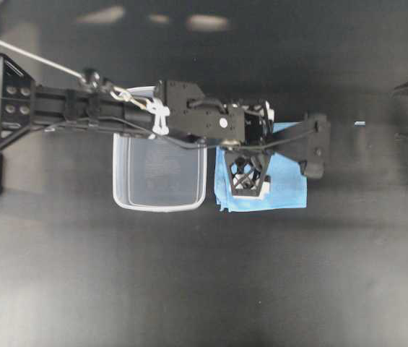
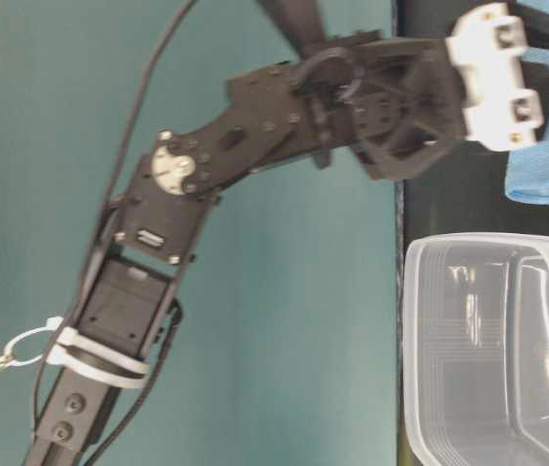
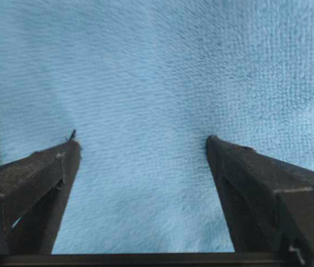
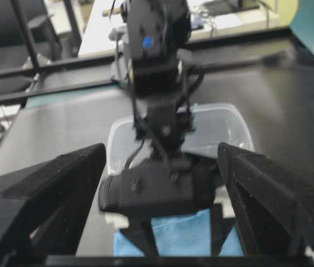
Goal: Place the blue towel into the container with the left arm.
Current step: 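Lower the left gripper and pinch the blue towel's center, then lift the towel with the left gripper and carry it left over the container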
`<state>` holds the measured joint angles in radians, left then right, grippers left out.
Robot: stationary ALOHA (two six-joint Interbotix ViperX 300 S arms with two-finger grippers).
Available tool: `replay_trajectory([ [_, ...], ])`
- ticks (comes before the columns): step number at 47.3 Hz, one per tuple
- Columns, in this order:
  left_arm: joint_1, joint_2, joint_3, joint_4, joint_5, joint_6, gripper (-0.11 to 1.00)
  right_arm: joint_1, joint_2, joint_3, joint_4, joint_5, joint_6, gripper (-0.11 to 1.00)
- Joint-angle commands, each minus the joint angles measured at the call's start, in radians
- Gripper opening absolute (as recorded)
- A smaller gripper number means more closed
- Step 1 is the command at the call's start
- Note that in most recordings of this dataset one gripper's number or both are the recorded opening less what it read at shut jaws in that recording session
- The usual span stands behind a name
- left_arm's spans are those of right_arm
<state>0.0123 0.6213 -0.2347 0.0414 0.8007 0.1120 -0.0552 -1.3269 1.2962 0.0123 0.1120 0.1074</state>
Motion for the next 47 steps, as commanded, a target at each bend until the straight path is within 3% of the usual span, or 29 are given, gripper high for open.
replay_trajectory([
  [1, -0.009, 0.006, 0.000, 0.003, -0.011, -0.008, 0.87, -0.006, 0.000, -0.015, 0.003, -0.005, 0.002, 0.78],
  [11, -0.020, 0.018, 0.009, 0.003, -0.017, -0.002, 0.73, -0.011, -0.020, -0.028, 0.003, -0.005, 0.002, 0.78],
  [14, -0.025, 0.015, 0.008, 0.005, -0.009, 0.006, 0.61, -0.011, -0.023, -0.029, 0.003, -0.005, 0.002, 0.78],
  [21, -0.025, -0.011, -0.002, 0.003, 0.003, 0.017, 0.18, -0.011, -0.023, -0.031, 0.003, -0.005, 0.002, 0.78],
  [24, -0.023, -0.026, -0.005, 0.003, 0.014, 0.018, 0.06, -0.011, -0.023, -0.031, 0.003, -0.005, 0.000, 0.78],
  [39, -0.031, -0.224, -0.029, 0.003, 0.081, 0.017, 0.06, -0.009, -0.028, -0.034, 0.003, -0.002, 0.000, 0.78],
  [47, -0.015, -0.391, -0.006, 0.005, 0.186, 0.015, 0.06, -0.011, -0.028, -0.034, 0.003, 0.002, 0.000, 0.78],
])
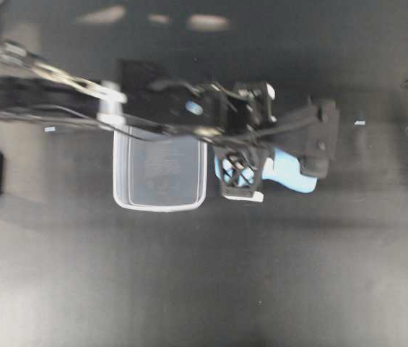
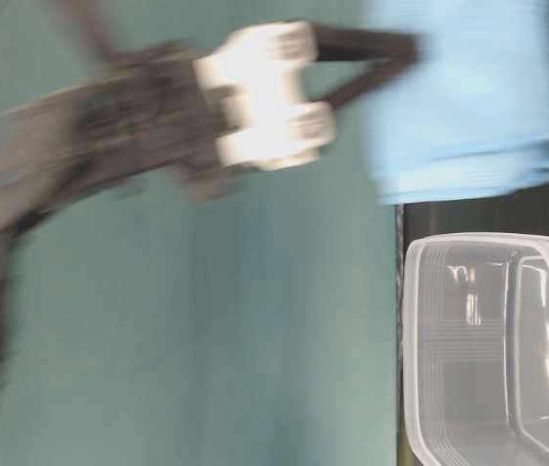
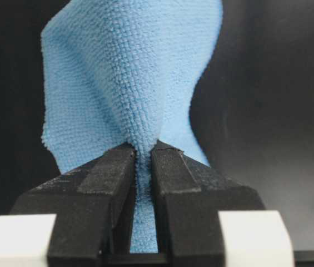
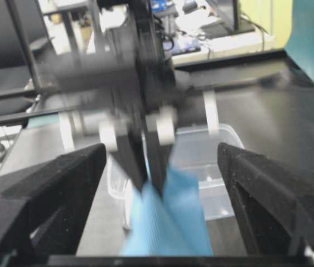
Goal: Place the blue towel into the container with the left arm.
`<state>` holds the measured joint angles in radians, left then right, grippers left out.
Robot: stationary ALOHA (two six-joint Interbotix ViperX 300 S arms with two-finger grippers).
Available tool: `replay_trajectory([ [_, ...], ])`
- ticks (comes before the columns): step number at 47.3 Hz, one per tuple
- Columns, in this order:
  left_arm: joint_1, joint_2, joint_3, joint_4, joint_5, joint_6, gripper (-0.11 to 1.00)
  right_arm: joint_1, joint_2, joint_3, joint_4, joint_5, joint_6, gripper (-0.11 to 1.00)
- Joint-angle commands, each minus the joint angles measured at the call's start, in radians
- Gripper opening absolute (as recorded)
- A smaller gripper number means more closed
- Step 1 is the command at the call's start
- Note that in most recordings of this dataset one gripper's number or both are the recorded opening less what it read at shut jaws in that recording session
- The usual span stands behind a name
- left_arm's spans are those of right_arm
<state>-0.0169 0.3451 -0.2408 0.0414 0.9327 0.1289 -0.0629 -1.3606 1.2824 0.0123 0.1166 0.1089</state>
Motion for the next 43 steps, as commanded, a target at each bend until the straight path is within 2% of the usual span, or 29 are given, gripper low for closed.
replay_trajectory([
  [1, 0.017, -0.133, 0.005, 0.005, 0.071, -0.002, 0.06, -0.002, 0.006, -0.021, 0.003, -0.002, -0.002, 0.78],
  [10, 0.035, -0.276, 0.063, 0.005, 0.206, -0.002, 0.06, -0.003, 0.006, -0.021, 0.003, 0.020, -0.002, 0.78],
  [15, 0.046, -0.336, 0.146, 0.005, 0.227, -0.003, 0.06, -0.003, 0.008, -0.021, 0.003, 0.029, -0.002, 0.78],
  [22, 0.067, -0.390, 0.295, 0.005, 0.155, -0.017, 0.06, -0.003, 0.005, -0.023, 0.003, 0.043, -0.002, 0.78],
  [29, 0.066, -0.417, 0.399, 0.005, 0.055, -0.020, 0.06, -0.002, 0.005, -0.025, 0.003, 0.057, 0.000, 0.78],
  [43, 0.060, -0.377, 0.472, 0.005, 0.002, -0.006, 0.06, -0.002, 0.005, -0.025, 0.003, 0.063, -0.002, 0.78],
])
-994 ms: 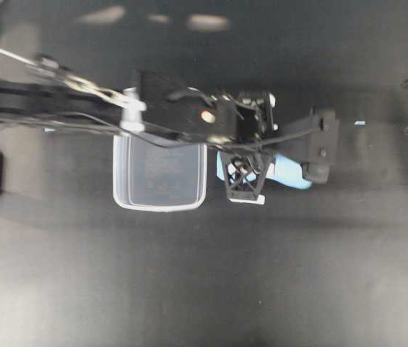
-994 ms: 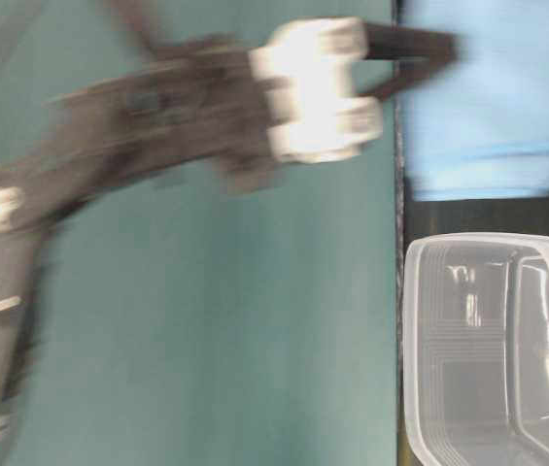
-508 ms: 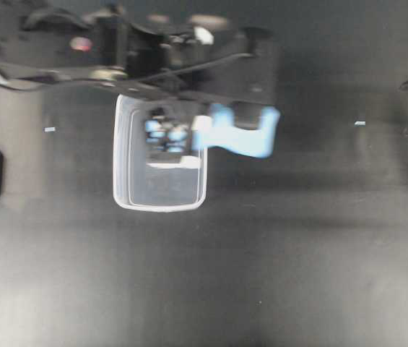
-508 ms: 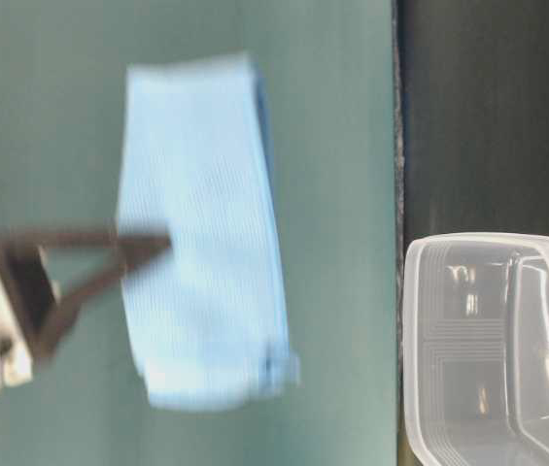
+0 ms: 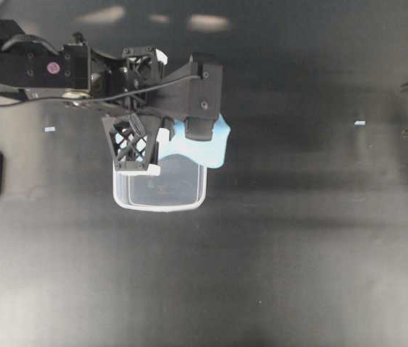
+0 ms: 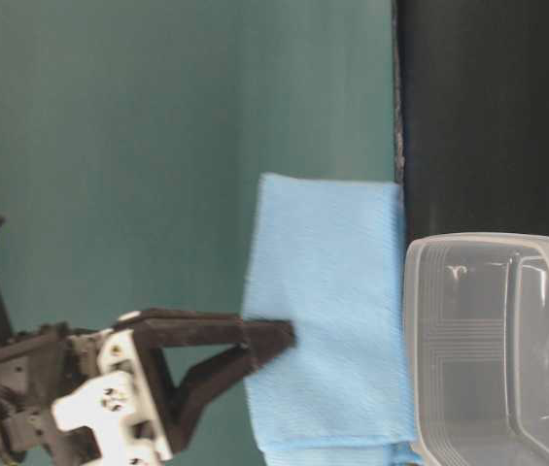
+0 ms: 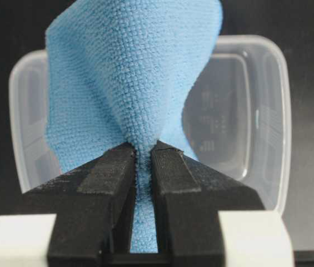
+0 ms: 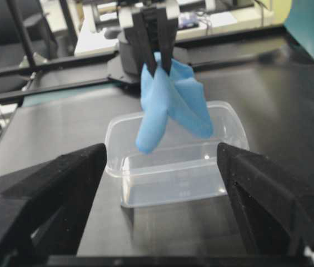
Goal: Place the blue towel into the container with the left arm.
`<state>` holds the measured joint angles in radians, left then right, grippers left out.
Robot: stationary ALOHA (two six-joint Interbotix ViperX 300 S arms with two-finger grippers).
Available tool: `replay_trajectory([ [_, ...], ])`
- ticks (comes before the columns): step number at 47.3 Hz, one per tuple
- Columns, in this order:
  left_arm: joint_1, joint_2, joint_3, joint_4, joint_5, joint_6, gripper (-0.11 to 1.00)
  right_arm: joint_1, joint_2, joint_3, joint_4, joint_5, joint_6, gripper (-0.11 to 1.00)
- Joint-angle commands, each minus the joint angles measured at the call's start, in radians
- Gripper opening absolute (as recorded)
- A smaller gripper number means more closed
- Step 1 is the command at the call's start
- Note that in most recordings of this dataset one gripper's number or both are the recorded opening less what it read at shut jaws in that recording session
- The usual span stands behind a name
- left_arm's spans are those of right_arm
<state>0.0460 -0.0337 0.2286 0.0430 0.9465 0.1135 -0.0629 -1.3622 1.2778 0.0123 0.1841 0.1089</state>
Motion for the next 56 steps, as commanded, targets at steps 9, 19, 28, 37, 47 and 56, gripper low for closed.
replay_trajectory([
  [9, 0.000, 0.023, 0.034, 0.003, -0.044, -0.005, 0.06, -0.003, 0.006, -0.018, 0.003, -0.005, -0.002, 0.78],
  [19, 0.003, 0.017, 0.067, 0.003, -0.078, 0.000, 0.06, -0.002, 0.006, -0.020, 0.003, -0.005, -0.002, 0.78],
  [28, 0.008, 0.012, 0.101, 0.003, -0.080, -0.015, 0.06, -0.003, 0.006, -0.020, 0.003, -0.009, -0.002, 0.78],
  [37, 0.009, 0.008, 0.107, 0.003, -0.083, -0.032, 0.27, -0.003, 0.003, -0.020, 0.003, -0.014, 0.000, 0.78],
  [47, 0.008, -0.020, 0.126, 0.003, -0.086, -0.078, 0.85, -0.003, 0.002, -0.020, 0.003, -0.015, -0.002, 0.78],
  [56, 0.005, -0.129, 0.156, 0.003, -0.112, -0.110, 0.90, -0.003, -0.017, -0.034, 0.003, -0.012, -0.002, 0.78],
])
